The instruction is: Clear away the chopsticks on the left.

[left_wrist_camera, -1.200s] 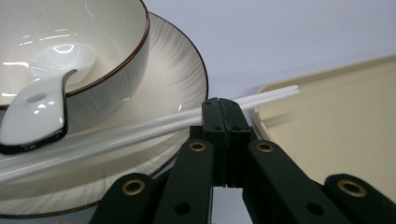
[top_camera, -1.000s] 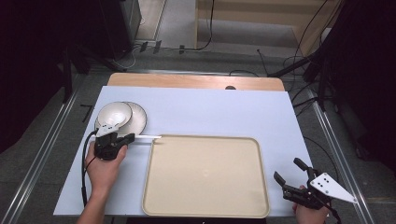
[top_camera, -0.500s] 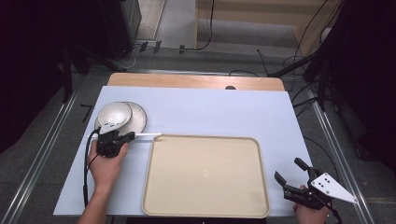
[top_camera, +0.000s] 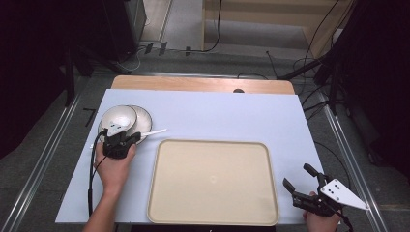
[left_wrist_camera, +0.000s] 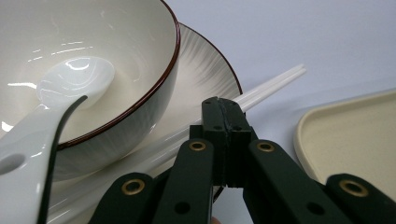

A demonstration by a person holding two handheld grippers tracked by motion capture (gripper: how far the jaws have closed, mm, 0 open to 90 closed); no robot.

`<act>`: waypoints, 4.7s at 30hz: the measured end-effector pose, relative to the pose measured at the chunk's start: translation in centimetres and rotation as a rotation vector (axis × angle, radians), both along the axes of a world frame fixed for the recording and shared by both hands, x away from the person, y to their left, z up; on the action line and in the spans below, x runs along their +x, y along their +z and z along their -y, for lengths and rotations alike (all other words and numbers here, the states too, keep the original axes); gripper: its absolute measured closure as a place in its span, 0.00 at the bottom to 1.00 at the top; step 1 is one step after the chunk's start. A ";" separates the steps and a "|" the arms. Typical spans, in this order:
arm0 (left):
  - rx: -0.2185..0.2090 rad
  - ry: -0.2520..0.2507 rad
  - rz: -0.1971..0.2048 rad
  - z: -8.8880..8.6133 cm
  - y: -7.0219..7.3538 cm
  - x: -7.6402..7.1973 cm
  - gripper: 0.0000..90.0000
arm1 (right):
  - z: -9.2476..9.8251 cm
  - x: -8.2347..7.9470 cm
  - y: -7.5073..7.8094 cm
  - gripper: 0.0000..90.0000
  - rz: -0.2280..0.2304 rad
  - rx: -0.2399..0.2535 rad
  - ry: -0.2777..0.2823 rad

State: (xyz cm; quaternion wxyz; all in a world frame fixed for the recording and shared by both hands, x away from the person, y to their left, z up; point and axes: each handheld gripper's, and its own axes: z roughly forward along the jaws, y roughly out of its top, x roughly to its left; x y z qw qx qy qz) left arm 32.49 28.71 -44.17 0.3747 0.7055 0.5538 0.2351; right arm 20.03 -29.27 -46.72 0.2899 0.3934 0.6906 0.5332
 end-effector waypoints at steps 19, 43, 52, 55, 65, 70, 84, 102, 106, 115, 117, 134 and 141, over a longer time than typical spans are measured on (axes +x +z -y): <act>0.036 0.082 0.056 0.9 -0.9 0.6 1.00 | -0.2 -0.1 -0.1 0.15 0.004 0.000 0.029; -0.145 -0.223 0.103 -6.4 4.0 -5.0 0.74 | -0.6 -0.2 0.1 0.15 0.025 -0.015 0.079; -0.022 -0.152 -0.023 -8.7 3.2 -4.8 0.86 | -0.7 -0.4 0.2 0.15 0.034 -0.031 0.086; 0.006 -0.144 -0.041 -8.6 2.9 -4.6 0.87 | -0.8 -0.4 0.2 0.15 0.039 -0.038 0.089; 0.050 -0.107 -0.062 -8.5 2.3 -4.1 0.86 | -0.8 -0.4 0.2 0.15 0.039 -0.035 0.092; 0.055 -0.110 -0.075 -8.4 2.1 -3.9 0.85 | -0.8 -0.4 0.2 0.15 0.037 -0.036 0.093; 0.049 -0.100 -0.081 -8.7 2.0 -3.9 0.82 | -0.7 -0.4 0.1 0.15 0.037 -0.037 0.092; 0.052 -0.113 -0.094 -8.8 2.1 -4.0 0.80 | -0.7 -0.3 0.1 0.15 0.037 -0.035 0.096; 0.044 -0.114 -0.097 -9.0 2.1 -4.1 0.81 | -0.6 -0.3 0.1 0.15 0.036 -0.034 0.095; 0.047 -0.133 -0.111 -8.7 2.1 -4.0 0.78 | -0.7 -0.3 0.1 0.15 0.036 -0.034 0.092; 0.048 -0.121 -0.096 -8.8 2.3 -4.1 0.77 | -0.7 -0.3 0.1 0.15 0.037 -0.035 0.092; 0.043 -0.130 -0.115 -8.9 2.2 -4.1 0.76 | -0.6 -0.2 0.0 0.15 0.035 -0.036 0.092; 0.042 -0.126 -0.105 -9.1 2.3 -4.2 0.76 | -0.6 -0.2 0.0 0.15 0.035 -0.034 0.092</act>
